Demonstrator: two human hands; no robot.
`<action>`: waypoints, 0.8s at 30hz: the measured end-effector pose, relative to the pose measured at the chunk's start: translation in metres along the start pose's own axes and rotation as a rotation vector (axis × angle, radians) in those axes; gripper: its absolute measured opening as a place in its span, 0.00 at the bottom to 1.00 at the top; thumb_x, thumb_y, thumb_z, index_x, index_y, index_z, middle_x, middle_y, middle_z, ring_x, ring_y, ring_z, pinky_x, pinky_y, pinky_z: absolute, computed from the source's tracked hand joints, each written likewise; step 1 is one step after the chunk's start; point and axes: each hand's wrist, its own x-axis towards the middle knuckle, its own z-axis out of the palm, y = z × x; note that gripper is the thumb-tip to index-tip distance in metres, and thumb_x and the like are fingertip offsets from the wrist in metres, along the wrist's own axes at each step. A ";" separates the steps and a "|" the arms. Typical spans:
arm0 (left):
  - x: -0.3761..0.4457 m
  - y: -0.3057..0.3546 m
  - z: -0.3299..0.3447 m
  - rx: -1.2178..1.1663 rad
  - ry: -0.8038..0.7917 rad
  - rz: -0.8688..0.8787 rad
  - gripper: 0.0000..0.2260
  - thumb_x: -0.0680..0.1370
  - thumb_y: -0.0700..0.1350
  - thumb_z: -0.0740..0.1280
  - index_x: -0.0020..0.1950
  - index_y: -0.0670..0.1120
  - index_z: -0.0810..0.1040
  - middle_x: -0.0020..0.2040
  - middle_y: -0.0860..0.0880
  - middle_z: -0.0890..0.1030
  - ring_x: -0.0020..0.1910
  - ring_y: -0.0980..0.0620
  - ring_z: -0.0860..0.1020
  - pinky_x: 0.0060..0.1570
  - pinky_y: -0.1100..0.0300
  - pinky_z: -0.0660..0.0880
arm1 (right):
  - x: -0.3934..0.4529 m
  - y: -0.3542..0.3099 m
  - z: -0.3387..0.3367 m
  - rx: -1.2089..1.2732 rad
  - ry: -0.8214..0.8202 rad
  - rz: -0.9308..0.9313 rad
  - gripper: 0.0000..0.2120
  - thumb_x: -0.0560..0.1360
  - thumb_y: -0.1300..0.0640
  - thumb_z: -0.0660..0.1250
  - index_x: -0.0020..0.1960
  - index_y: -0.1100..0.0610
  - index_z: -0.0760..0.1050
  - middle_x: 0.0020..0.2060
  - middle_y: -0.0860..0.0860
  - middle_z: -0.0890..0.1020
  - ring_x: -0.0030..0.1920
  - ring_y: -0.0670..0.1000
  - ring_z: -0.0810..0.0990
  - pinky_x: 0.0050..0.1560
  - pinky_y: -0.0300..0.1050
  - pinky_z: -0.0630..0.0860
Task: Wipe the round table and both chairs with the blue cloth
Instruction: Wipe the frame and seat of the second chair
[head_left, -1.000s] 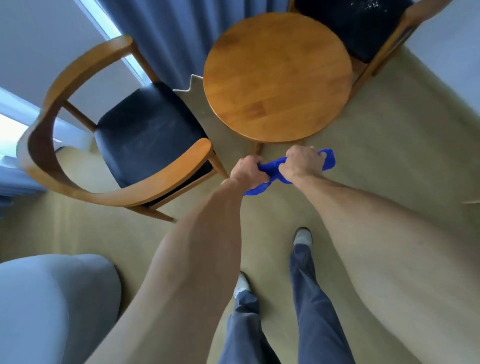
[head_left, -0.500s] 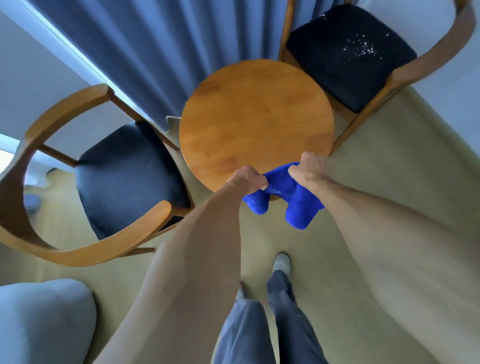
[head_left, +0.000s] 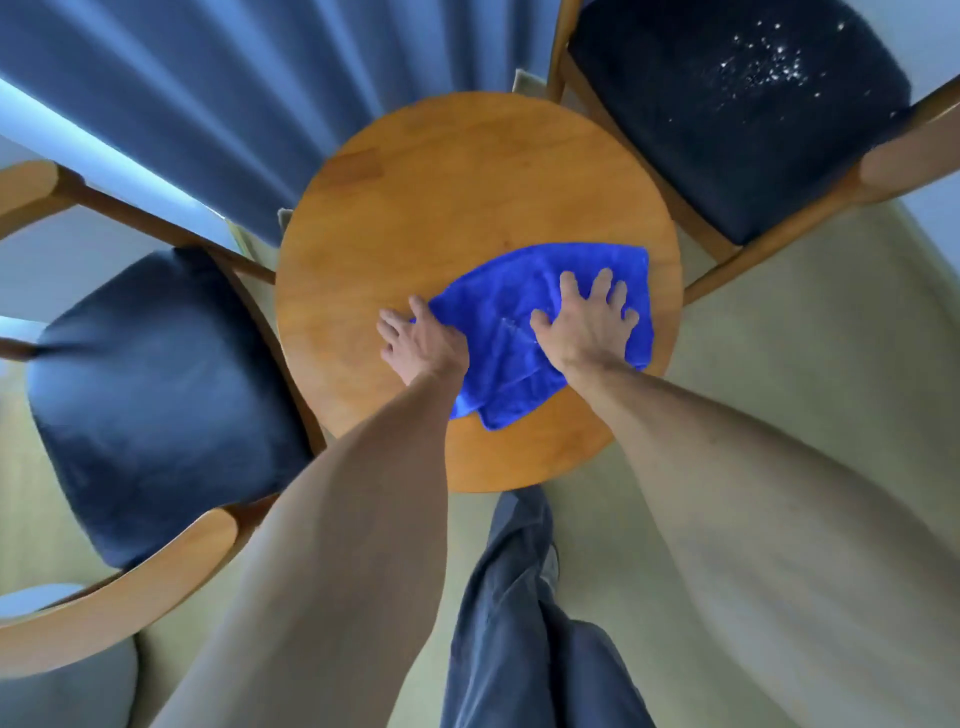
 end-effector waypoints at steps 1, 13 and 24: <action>0.007 -0.003 0.005 0.013 0.000 -0.068 0.27 0.77 0.44 0.58 0.76 0.49 0.58 0.78 0.37 0.53 0.76 0.39 0.52 0.66 0.45 0.61 | 0.000 0.000 0.012 0.001 -0.057 0.019 0.35 0.76 0.35 0.58 0.77 0.49 0.55 0.77 0.63 0.52 0.77 0.65 0.51 0.70 0.66 0.59; 0.077 0.010 0.013 -0.065 0.198 -0.122 0.30 0.76 0.41 0.57 0.79 0.49 0.56 0.80 0.39 0.49 0.79 0.42 0.49 0.71 0.46 0.56 | 0.110 -0.050 0.042 -0.132 0.146 -0.343 0.41 0.76 0.33 0.57 0.79 0.55 0.52 0.77 0.69 0.48 0.77 0.69 0.46 0.73 0.66 0.55; 0.066 0.079 0.038 -0.043 0.192 -0.176 0.22 0.82 0.51 0.51 0.77 0.52 0.59 0.79 0.38 0.52 0.78 0.41 0.51 0.71 0.45 0.53 | 0.189 0.020 -0.001 -0.116 0.283 -0.351 0.25 0.80 0.51 0.61 0.76 0.51 0.61 0.78 0.63 0.55 0.78 0.63 0.52 0.72 0.63 0.58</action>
